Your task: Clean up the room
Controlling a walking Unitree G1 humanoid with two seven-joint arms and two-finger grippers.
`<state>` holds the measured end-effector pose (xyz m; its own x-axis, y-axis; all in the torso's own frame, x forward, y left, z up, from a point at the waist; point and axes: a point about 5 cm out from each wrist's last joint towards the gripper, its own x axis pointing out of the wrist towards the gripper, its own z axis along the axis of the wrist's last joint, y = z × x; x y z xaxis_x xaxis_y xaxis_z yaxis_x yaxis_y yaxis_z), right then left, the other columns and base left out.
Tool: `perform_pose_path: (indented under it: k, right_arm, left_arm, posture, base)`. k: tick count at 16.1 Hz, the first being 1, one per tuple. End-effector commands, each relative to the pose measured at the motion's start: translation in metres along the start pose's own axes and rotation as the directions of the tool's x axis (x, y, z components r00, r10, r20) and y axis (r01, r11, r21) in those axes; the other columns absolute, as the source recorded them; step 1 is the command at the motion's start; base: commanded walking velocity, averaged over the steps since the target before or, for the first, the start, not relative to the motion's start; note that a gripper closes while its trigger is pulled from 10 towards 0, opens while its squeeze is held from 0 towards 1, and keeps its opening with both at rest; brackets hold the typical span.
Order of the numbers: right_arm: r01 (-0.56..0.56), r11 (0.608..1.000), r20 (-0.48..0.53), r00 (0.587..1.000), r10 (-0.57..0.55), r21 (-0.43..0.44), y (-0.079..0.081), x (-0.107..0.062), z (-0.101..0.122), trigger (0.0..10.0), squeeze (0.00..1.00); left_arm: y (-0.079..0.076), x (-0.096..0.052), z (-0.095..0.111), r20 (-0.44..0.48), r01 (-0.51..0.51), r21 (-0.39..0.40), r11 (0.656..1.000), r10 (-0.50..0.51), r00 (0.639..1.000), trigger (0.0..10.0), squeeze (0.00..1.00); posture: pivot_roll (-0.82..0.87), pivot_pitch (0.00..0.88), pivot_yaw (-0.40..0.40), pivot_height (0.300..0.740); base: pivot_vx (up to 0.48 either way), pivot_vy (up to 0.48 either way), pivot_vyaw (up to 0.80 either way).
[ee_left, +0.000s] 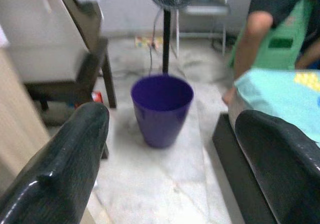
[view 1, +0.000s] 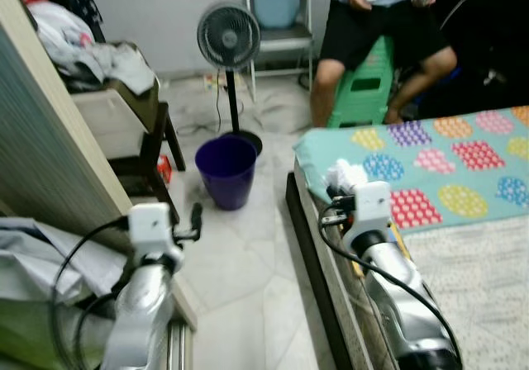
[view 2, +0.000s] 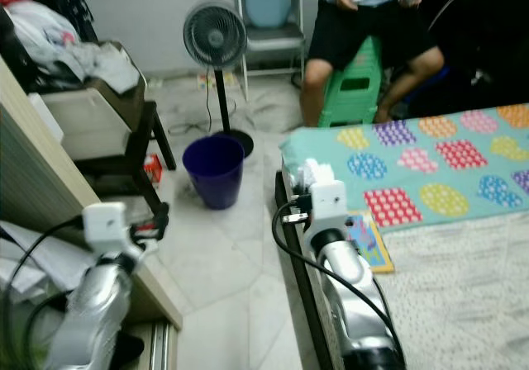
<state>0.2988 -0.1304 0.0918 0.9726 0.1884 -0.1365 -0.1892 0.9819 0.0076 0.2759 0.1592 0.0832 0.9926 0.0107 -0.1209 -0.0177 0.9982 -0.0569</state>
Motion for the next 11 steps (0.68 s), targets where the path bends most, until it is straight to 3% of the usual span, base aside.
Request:
perform_pose_path:
  k: [1, 3, 5, 9, 11]
  right_arm:
    - [0.02, 1.0, -0.031, 0.999, -0.019, 0.009, 0.0, 0.002, -0.008, 10.0, 0.0]
    - [0.041, 0.999, -0.14, 0.989, -0.038, 0.015, 0.01, 0.017, -0.028, 10.0, 0.0]
    - [0.056, 0.998, -0.234, 0.971, -0.05, 0.019, 0.022, 0.028, -0.046, 10.0, 0.0]
    - [0.066, 0.997, -0.33, 0.942, -0.054, 0.025, 0.03, 0.035, -0.063, 10.0, 0.0]
    - [0.081, 0.996, -0.354, 0.933, -0.067, 0.022, 0.028, 0.036, -0.066, 10.0, 0.0]
  left_arm:
    - [0.001, 0.003, -0.006, -0.023, -0.006, 0.024, 1.0, 0.007, 1.0, 10.0, 0.0]
    - [0.001, 0.023, -0.023, -0.117, -0.004, 0.042, 0.999, 0.009, 0.993, 10.0, 0.0]
    - [-0.001, 0.034, -0.046, -0.248, -0.006, -0.01, 1.0, 0.003, 0.969, 10.0, 0.0]
    - [-0.01, 0.036, -0.074, -0.404, 0.015, -0.053, 0.998, -0.035, 0.914, 10.0, 0.0]
    - [-0.009, 0.036, -0.078, -0.43, 0.015, -0.074, 0.997, -0.045, 0.902, 10.0, 0.0]
  posture:
    - [-0.13, 0.043, 0.014, 0.74]
    - [-0.14, 0.022, 0.016, 0.74]
    - [-0.15, 0.015, 0.017, 0.74]
    - [-0.14, 0.0, 0.009, 0.74]
    - [-0.14, 0.0, 0.007, 0.74]
  base:
    - [0.0, 0.0, 0.0]
    - [0.0, 0.0, 0.0]
    - [0.0, 0.0, 0.0]
    - [0.0, 0.0, 0.0]
    - [0.0, 0.0, 0.0]
